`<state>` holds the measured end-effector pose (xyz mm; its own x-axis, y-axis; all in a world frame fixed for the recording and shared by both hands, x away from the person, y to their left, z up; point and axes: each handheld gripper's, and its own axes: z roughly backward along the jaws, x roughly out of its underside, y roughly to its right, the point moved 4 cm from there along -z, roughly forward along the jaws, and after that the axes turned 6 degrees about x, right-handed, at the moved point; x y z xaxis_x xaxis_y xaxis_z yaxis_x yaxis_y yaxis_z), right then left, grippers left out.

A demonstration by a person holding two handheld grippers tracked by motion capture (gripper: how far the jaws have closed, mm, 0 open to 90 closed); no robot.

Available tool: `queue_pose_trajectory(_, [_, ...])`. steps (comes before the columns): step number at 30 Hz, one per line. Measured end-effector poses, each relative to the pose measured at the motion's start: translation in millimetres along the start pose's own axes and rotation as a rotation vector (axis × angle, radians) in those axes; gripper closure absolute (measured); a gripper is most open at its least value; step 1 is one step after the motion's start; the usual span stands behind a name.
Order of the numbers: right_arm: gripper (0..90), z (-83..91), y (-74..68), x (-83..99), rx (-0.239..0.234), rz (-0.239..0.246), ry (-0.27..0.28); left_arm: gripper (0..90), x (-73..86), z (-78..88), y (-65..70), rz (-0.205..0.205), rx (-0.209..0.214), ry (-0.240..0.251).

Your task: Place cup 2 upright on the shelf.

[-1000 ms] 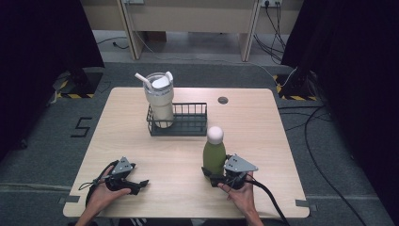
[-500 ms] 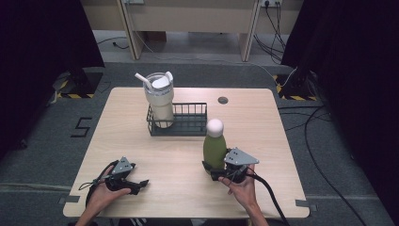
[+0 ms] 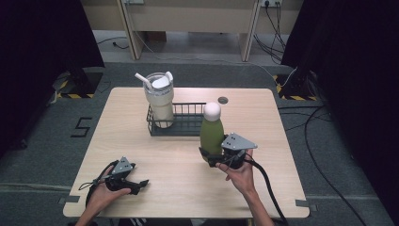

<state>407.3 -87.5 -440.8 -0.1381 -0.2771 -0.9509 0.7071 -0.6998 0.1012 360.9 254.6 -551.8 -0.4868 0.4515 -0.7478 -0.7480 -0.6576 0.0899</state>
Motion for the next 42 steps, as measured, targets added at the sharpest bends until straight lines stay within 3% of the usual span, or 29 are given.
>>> queue_pose_trajectory(15, [21.0, -22.3, 8.4, -26.6, 0.002, 0.009, 0.012, 10.7, 0.0, 0.0, 0.0, 0.000, -0.001, 0.000])
queue_pose_trajectory(42, [21.0, -58.3, 28.8, -55.5, 0.022, -0.020, 0.016, 10.8, 0.0, 0.0, -0.2, 0.003, -0.002, 0.001])
